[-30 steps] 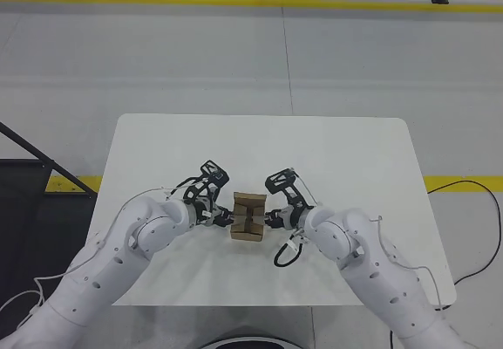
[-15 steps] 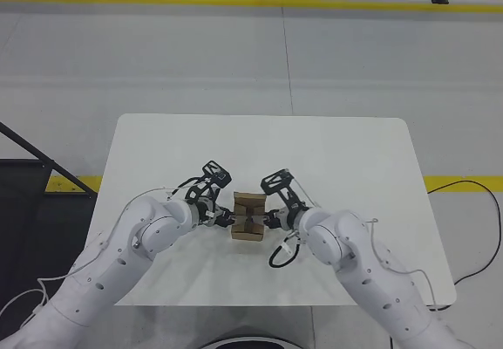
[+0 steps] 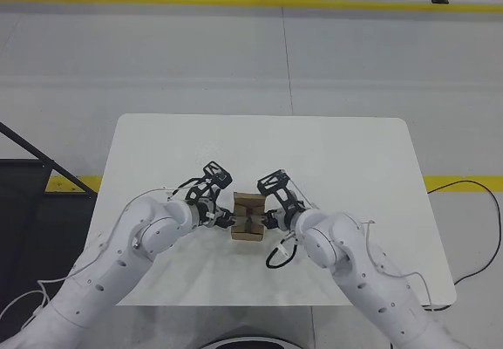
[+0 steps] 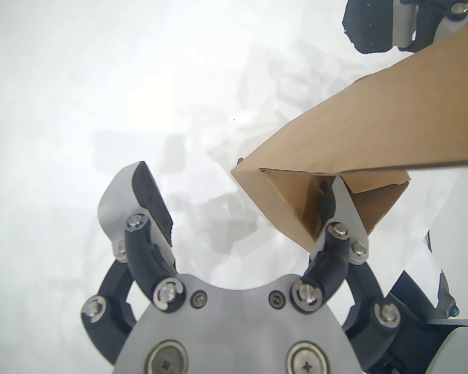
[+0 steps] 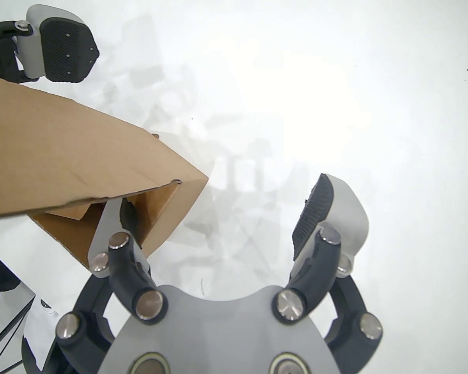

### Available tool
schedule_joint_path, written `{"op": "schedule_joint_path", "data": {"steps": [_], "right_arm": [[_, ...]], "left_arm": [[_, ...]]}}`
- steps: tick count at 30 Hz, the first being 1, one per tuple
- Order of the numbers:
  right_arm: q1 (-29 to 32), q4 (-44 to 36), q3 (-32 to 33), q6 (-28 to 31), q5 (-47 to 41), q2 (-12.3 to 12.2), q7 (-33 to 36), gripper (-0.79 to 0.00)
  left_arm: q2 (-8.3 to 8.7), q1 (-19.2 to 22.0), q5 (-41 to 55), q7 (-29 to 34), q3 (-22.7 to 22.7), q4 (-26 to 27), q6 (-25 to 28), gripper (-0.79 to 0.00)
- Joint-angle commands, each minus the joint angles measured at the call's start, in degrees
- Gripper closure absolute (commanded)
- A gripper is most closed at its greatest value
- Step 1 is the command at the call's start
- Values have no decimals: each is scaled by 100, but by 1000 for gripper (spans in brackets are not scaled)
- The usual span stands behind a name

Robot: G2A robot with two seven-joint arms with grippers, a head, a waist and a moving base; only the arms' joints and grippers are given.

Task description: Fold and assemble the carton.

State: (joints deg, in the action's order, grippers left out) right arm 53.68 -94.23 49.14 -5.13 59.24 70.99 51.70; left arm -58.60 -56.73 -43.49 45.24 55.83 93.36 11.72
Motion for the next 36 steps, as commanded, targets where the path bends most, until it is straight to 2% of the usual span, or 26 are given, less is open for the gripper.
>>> {"op": "schedule_joint_path", "data": {"steps": [1,6,14,18,26,29,32,36], "right_arm": [[46,-61,48,74,12,-3,-79,-785],[249,-299,249,353,17,-48,-285,-785],[716,-591,902,1721,-399,-203,-1095,-785],[776,-597,996,1850,-492,-217,-1262,-785],[788,-591,991,1882,-521,-216,-1292,-785],[787,-411,1031,2431,-706,-230,-1538,-785],[764,-272,1076,2758,-399,-249,-1964,-785],[808,-193,1075,3105,189,-275,-2592,-785]], "left_arm": [[7,-38,7,-21,51,49,55,-785],[49,-168,51,-51,248,204,273,-785],[169,-550,380,-262,829,449,893,-785],[207,-725,639,-523,1065,521,1251,-785],[211,-744,672,-554,1088,524,1293,-785],[211,-744,672,-554,1088,524,1293,-785],[207,-783,728,-692,1105,520,1331,-785],[208,-733,1167,-718,1171,310,1708,-785]]}}
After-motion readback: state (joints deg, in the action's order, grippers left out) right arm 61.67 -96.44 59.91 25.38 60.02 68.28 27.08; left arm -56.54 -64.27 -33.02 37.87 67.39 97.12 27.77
